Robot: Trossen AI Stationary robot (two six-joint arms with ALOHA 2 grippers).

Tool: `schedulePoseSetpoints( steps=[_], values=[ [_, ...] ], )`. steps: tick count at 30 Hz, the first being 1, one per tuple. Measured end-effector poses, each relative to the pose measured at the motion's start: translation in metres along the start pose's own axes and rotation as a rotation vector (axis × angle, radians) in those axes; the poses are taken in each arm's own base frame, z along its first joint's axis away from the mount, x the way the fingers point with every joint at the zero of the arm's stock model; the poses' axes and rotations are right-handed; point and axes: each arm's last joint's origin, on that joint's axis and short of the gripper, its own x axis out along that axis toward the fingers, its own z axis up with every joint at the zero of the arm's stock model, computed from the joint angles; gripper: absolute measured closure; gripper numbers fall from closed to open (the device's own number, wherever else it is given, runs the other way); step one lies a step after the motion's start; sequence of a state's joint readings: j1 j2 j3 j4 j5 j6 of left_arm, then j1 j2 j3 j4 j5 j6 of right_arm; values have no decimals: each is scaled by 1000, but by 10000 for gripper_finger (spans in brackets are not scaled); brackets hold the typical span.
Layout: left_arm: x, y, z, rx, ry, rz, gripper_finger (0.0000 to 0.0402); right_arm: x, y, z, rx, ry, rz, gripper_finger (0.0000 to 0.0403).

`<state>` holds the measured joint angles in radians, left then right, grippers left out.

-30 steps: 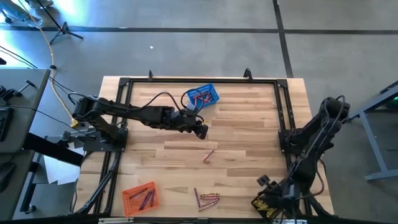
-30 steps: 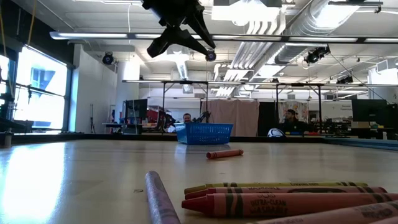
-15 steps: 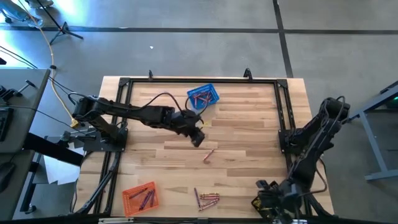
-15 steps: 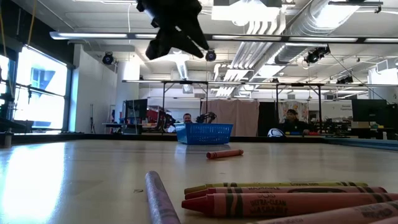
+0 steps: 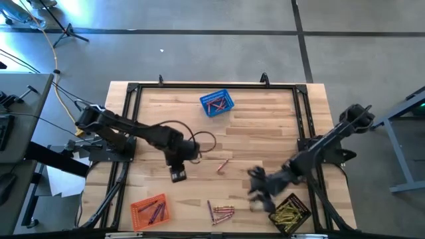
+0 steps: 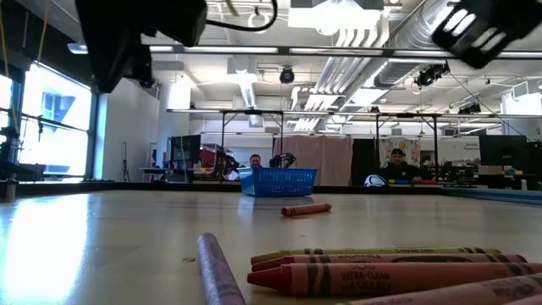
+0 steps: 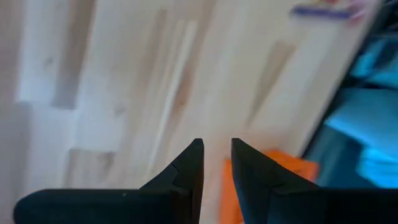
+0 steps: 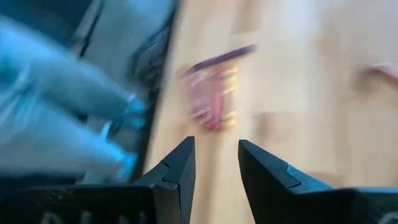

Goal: Sort crayons
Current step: Put the red crayon into the blue bin

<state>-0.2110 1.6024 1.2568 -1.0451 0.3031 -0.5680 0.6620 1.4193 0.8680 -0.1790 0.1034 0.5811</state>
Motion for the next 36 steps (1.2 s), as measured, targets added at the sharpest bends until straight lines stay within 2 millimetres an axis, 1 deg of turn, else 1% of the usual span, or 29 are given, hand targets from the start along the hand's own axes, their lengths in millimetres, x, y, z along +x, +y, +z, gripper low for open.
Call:
schedulePoseSetpoints(
  steps=[3,6,8,12,15,20,22,24,27,29,31,32,33,34,36],
  values=[
    [4,-6,-9,33,-2,83,334,2,-28,15,146,-42,-99,295],
    [6,-13,-14,95,0,98,334,1,-54,28,272,-82,-166,295],
    [7,-15,-18,128,19,114,334,-1,-64,36,251,-100,-193,295],
    [7,-13,-28,140,93,180,334,1,-74,57,121,-133,-248,295],
    [7,-10,-34,141,129,245,334,14,-81,68,102,-89,-290,295],
    [0,-9,-44,150,152,305,334,44,-97,73,121,125,-391,295],
    [-4,-8,-48,154,145,345,334,54,-101,77,201,183,-423,295],
    [-8,-6,-51,153,146,375,334,61,-107,79,325,254,-463,295],
    [-12,-4,-56,161,143,414,335,70,-115,82,573,361,-486,295],
    [-14,-4,-58,174,138,425,335,75,-121,86,744,398,-485,295],
    [-16,-4,-59,188,130,436,335,79,-126,88,847,404,-496,295],
    [-17,-5,-60,196,125,446,335,81,-128,89,855,391,-499,295],
    [-17,-5,-62,204,118,454,335,83,-129,92,826,361,-487,295],
    [-17,-6,-63,212,117,460,335,84,-128,95,761,333,-473,295],
    [-17,-8,-66,225,129,471,335,87,-125,99,561,309,-446,295]
  ],
)
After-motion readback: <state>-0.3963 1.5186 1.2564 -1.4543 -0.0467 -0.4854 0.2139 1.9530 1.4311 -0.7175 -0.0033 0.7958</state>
